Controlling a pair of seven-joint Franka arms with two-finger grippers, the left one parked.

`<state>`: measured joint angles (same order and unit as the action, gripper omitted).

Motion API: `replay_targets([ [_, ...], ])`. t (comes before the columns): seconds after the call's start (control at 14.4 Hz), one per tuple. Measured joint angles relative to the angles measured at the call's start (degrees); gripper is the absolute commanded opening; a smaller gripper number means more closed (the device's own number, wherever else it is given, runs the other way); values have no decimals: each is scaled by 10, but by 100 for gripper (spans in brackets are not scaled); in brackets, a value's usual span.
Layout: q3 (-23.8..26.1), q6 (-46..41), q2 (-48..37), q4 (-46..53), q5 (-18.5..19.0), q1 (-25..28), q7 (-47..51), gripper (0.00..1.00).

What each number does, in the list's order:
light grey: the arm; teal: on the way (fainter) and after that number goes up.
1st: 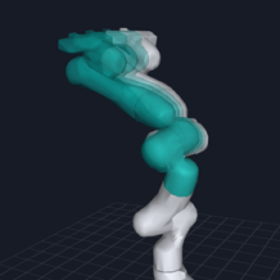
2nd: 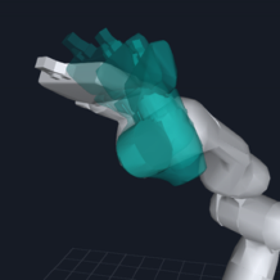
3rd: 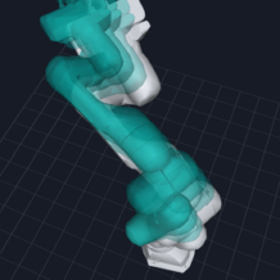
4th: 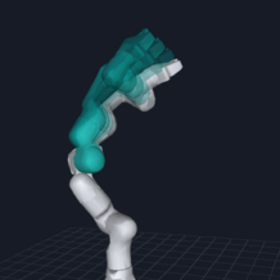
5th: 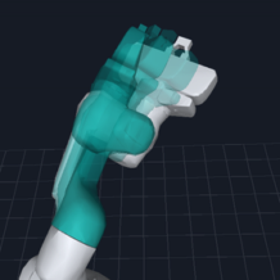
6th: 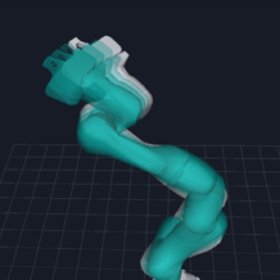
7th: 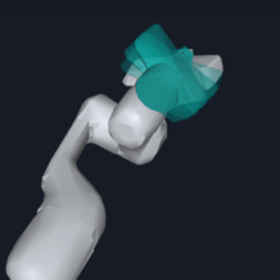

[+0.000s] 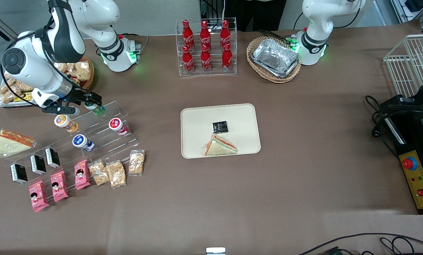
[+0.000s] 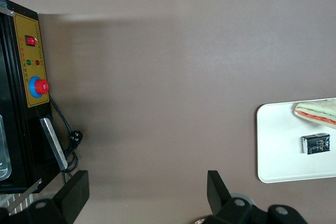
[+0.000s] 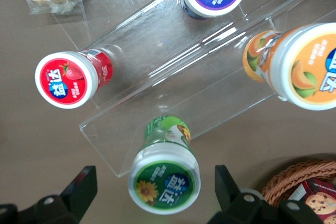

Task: Place green gum on tray
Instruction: 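Close the right gripper on the green gum cup and lift it, then carry the green gum cup over the cream tray with the right gripper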

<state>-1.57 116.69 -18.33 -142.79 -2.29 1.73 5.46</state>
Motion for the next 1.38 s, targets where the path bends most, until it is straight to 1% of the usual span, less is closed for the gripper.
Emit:
replay_targets([
  [0.21,0,16,1,-14,0,0,0,99],
  [0.35,0,21,2,-21,0,0,0,94],
  [0.42,0,22,2,-24,0,0,0,85],
  [0.48,0,23,2,-26,0,0,0,80],
  [0.55,0,24,2,-28,0,0,0,70],
  [0.76,0,25,2,-31,0,0,0,37],
  [0.83,-1,26,2,-31,0,0,0,28],
  [1.04,-1,30,2,-31,0,0,0,19],
  [1.25,-3,35,-1,-28,0,0,0,18],
  [1.38,-3,8,-14,-6,0,0,0,18],
])
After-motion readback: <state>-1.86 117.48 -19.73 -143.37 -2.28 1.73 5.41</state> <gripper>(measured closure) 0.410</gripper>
